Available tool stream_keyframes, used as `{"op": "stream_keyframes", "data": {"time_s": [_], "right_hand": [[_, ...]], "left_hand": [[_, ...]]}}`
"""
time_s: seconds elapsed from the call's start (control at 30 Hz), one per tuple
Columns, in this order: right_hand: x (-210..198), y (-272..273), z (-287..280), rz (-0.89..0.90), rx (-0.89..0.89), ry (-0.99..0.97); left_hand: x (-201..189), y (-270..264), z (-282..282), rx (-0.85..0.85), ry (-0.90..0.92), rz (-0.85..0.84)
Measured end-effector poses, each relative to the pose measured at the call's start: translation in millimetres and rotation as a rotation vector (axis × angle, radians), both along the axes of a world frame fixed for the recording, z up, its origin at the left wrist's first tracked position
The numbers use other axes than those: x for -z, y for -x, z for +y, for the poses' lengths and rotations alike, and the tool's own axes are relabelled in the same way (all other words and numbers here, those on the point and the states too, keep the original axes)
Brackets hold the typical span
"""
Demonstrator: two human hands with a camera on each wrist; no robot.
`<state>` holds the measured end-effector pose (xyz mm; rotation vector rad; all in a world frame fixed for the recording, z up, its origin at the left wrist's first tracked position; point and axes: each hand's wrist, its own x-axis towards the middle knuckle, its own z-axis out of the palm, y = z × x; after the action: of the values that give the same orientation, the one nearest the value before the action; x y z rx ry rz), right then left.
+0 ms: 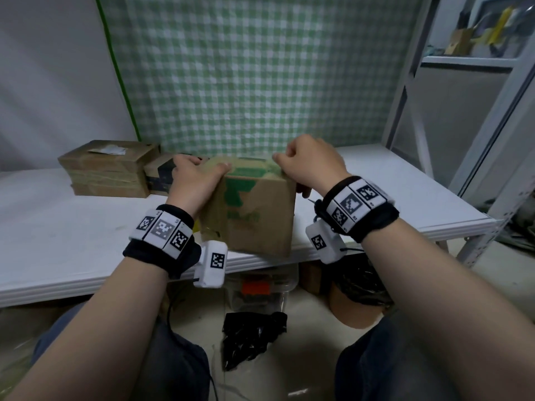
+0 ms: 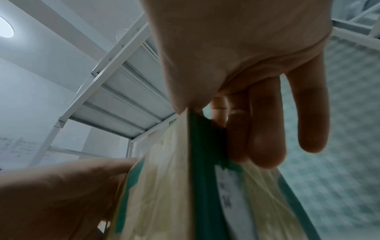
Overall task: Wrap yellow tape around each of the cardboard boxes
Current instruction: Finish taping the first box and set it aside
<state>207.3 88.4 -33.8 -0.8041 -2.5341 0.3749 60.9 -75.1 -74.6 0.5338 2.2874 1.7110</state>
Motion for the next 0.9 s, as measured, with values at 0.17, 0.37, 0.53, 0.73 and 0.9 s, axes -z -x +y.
{"op": "stream_keyframes", "data": {"time_s": [0.17, 0.37, 0.53, 0.73, 0.9], "right_hand": [[-6, -6, -10, -0.113, 0.031, -0.096], [13, 18, -12, -0.397, 0.008, 0.109], [10, 24, 2, -0.404, -0.020, 0.217], [4, 22, 13, -0.361, -0.107, 0.302], [7, 28, 26, -0.317, -0.142, 0.319]], "left_hand": [[-2, -3, -2, 0.058, 0.067, 0.035], [-2, -4, -5, 0.127, 0.106, 0.016], [-5, -6, -9, 0.143, 0.137, -0.030], [-6, -5, -9, 0.145, 0.152, -0.048], [-5, -3, -9, 0.148, 0.156, -0.049]]}}
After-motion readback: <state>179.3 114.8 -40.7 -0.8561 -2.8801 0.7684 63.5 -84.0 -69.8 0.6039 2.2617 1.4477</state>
